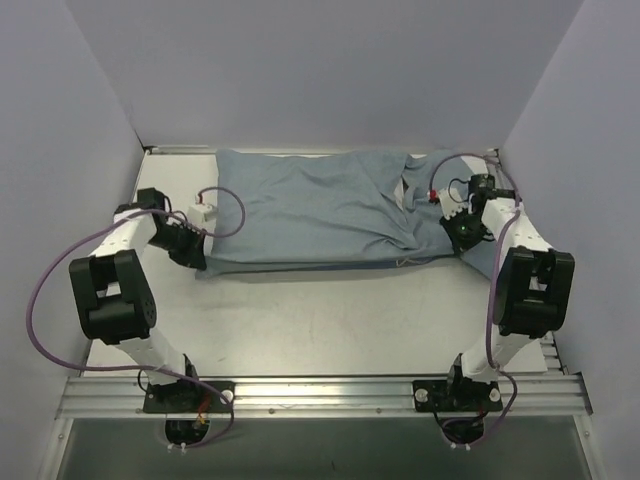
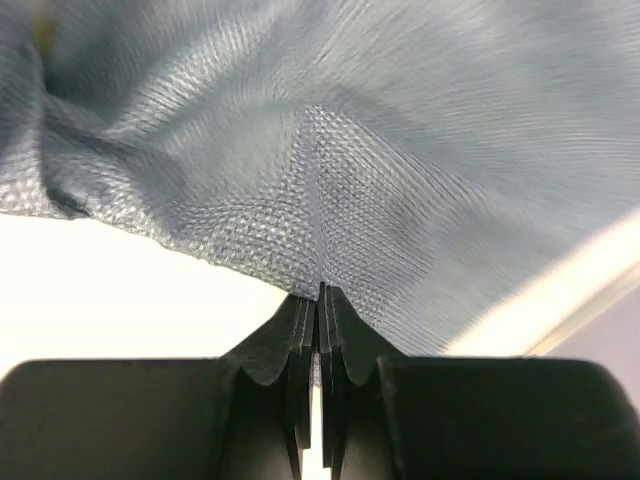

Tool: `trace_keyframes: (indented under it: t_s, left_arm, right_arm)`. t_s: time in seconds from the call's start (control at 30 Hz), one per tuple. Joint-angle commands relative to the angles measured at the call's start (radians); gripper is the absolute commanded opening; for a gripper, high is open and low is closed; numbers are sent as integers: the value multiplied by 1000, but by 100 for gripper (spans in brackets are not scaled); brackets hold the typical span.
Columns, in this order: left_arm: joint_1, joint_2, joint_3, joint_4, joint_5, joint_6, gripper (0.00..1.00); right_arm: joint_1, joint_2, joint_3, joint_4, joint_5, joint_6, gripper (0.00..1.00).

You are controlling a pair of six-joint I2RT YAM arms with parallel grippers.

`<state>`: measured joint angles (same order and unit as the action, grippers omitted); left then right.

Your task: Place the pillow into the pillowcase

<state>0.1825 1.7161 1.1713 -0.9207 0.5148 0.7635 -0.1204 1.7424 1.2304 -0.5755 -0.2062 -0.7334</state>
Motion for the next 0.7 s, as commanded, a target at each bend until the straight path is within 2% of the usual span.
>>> trace_keyframes:
  t_s: [0.0,0.13,0.27,0.4,0.5,0.67]
  left_arm:
    - [49,-131,154,2,103,-82,0]
    - [55,-222,277,51,165,-209,0]
    - [75,-332,355,150,166,-357,0]
    - [127,-475,415,291,131,-539,0]
    - [150,-544,468,396,73,-617,0]
    - [150,-599,501,545,-19,-667,0]
  right_arm:
    - [-13,-148,101,-70,-16,54,0]
    - [-27,-239,204,-76,-62,124,0]
    - [-48,-351,344,-81,-93,196,0]
    - [-84,-458,466,-73,-127,273,0]
    - [-110,-524,550,-49,-131,327,0]
    - [-111,-584,606,34,-95,328,0]
